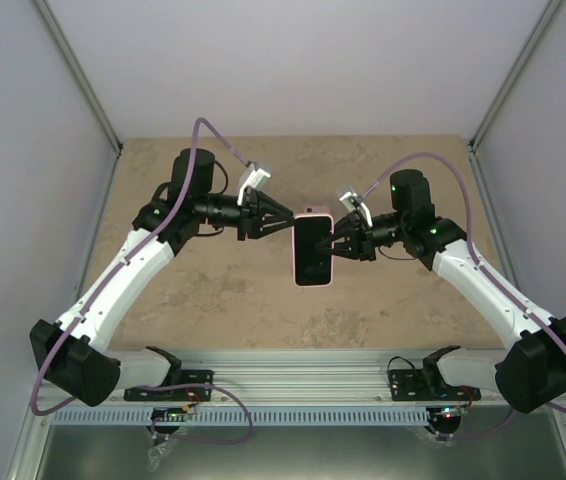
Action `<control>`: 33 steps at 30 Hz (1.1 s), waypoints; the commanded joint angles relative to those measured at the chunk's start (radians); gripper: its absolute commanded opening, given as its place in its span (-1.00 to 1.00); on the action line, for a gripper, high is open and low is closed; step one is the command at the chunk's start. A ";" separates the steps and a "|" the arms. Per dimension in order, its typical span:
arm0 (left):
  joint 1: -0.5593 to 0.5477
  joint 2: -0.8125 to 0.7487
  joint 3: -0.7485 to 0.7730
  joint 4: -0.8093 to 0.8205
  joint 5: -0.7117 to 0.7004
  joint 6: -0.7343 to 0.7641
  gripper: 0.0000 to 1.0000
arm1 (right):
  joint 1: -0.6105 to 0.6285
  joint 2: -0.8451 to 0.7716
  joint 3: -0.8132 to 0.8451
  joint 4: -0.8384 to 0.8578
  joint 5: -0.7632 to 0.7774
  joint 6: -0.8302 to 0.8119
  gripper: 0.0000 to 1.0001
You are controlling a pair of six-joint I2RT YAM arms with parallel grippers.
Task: Take the phone out of the phone case
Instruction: Remove the phone case from the phone.
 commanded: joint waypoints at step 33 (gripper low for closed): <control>0.083 -0.025 -0.142 0.176 -0.005 -0.096 -0.10 | -0.012 -0.045 0.114 0.149 -0.209 0.088 -0.99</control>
